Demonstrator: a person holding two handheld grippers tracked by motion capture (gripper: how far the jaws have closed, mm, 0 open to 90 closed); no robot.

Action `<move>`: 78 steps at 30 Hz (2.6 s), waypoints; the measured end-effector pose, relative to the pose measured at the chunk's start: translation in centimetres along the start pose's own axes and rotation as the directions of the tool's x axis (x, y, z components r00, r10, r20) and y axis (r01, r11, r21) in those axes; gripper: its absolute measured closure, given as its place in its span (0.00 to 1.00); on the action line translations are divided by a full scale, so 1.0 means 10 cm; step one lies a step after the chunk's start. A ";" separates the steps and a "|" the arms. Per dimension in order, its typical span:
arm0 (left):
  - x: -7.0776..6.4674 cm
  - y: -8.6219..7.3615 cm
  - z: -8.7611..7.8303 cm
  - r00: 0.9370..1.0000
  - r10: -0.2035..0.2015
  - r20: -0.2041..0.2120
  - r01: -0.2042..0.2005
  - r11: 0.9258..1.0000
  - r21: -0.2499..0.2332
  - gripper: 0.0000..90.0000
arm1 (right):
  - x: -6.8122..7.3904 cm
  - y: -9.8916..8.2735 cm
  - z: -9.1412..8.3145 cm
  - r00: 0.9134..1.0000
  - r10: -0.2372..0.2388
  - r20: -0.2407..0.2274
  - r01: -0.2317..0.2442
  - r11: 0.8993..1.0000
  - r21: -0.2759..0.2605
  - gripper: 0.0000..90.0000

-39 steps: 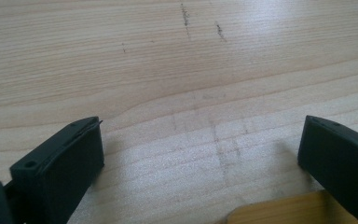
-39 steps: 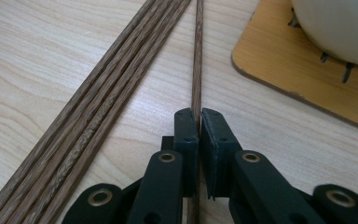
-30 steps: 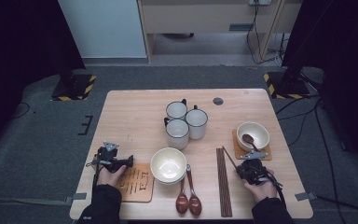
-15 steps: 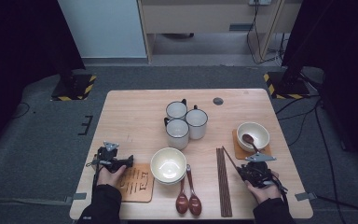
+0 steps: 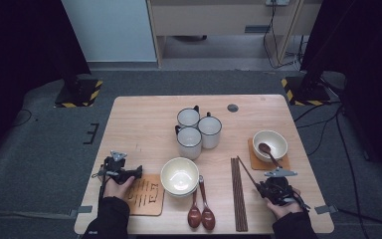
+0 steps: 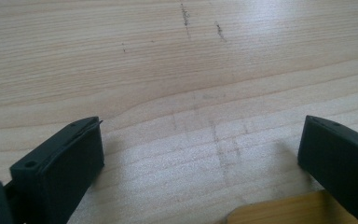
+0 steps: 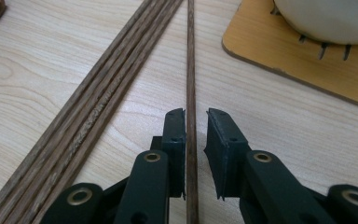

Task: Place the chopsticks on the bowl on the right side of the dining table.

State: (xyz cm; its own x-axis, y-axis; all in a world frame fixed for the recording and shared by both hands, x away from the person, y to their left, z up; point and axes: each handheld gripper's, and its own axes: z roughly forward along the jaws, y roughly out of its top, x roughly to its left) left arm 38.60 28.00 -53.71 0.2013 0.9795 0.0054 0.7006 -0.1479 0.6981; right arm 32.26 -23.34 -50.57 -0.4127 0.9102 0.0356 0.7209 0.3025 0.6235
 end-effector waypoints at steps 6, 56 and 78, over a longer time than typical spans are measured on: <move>0.00 0.00 0.00 1.000 0.000 0.000 0.000 1.000 0.000 0.00 | 0.01 -0.01 0.03 1.000 -0.010 -0.002 0.011 0.999 0.032 0.89; 0.00 0.00 0.00 1.000 0.000 0.000 0.000 1.000 0.000 0.00 | -0.04 0.14 -0.19 0.999 -0.007 -0.044 0.004 0.997 -0.072 0.95; 0.00 0.00 0.00 1.000 0.000 0.000 0.000 1.000 0.000 0.00 | -0.03 0.36 -0.45 0.997 -0.004 -0.071 -0.009 0.983 -0.185 0.95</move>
State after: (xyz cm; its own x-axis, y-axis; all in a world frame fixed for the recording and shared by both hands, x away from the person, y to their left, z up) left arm 38.60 28.01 -53.71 0.2016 0.9795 0.0056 0.7006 -0.1482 0.6979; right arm 32.45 -23.77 -44.77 -0.4544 0.8864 0.0884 0.6090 0.2366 0.7571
